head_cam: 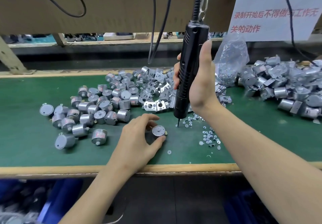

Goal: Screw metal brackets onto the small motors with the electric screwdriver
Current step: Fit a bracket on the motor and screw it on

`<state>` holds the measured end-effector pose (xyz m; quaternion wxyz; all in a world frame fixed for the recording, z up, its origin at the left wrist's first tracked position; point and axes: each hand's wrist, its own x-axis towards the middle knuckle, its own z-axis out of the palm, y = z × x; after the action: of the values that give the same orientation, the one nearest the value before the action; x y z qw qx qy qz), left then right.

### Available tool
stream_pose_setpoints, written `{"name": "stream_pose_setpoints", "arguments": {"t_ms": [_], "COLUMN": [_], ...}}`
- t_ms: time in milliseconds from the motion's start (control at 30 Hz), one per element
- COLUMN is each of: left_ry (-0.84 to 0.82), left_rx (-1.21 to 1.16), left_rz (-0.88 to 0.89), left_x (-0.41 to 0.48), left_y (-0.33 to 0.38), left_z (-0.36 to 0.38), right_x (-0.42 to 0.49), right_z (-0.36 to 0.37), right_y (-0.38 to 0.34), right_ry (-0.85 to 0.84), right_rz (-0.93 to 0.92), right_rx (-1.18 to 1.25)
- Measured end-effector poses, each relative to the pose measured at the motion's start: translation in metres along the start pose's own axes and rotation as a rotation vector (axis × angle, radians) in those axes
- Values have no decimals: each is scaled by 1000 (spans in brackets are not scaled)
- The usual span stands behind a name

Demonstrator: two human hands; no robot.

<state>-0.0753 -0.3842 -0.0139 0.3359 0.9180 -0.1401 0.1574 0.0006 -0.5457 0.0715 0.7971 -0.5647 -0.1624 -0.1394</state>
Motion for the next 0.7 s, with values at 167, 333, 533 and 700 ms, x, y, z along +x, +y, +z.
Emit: {"name": "stream_pose_setpoints", "arguments": {"t_ms": [167, 333, 533, 700], "left_ry": [-24, -27, -31, -39], "left_rx": [-10, 43, 77, 79], "left_rz": [25, -2, 16, 15], "left_x": [2, 3, 3, 3], "left_y": [-1, -3, -2, -3], "left_z": [1, 3, 3, 3], "right_x": [1, 0, -4, -3], "right_z": [-1, -1, 1, 2], "right_y": [-3, -8, -9, -8], "right_ry": [-4, -21, -17, -9], "right_rz": [-12, -7, -36, -43], "right_rx": [-1, 10, -16, -40]}}
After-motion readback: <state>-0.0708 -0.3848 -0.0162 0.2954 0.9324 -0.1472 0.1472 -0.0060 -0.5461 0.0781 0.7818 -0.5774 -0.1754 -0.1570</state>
